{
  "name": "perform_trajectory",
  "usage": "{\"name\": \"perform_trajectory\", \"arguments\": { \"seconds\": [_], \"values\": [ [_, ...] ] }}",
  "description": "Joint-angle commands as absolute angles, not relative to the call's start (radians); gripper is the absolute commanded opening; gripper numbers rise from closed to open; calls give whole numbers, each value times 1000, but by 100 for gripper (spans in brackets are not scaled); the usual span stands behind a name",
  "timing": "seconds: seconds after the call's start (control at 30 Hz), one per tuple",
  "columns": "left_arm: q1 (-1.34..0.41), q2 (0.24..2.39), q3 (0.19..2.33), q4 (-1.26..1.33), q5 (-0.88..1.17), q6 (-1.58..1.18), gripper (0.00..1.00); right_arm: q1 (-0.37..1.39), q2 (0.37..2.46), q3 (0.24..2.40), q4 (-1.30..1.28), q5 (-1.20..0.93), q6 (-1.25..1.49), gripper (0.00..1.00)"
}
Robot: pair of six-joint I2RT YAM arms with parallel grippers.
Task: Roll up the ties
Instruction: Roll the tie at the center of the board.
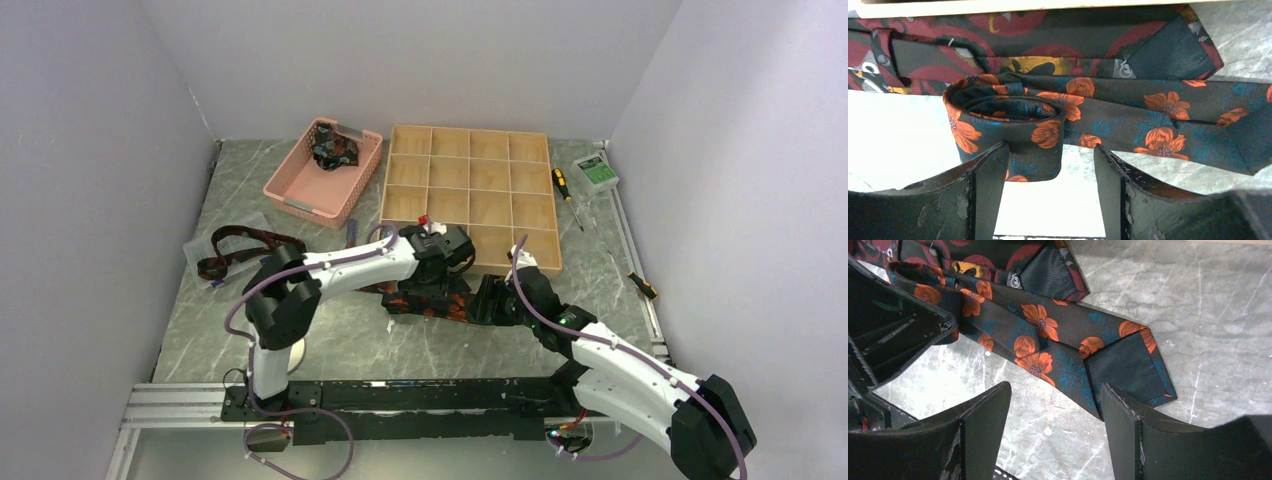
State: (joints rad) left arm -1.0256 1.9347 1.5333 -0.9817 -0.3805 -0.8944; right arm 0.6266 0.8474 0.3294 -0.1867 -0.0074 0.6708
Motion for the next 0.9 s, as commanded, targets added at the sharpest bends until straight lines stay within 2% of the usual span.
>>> {"name": "perform_trajectory", "arguments": {
  "seconds": [0.0, 0.37, 0.67, 0.87],
  "values": [
    [-989, 1790, 1426, -835, -308, -882, 68, 623, 837, 332, -139, -70, 675, 71],
    [-830, 1422, 1115, -635, -232, -869, 68, 639, 993, 445, 20, -268, 699, 70],
    [-751, 1110, 877, -484, -238, -833, 67, 791, 1265, 688, 32, -200, 689, 68],
    [-746, 899, 680, -377, -141, -795, 65, 829, 1458, 827, 7, -185, 663, 65]
  ]
}}
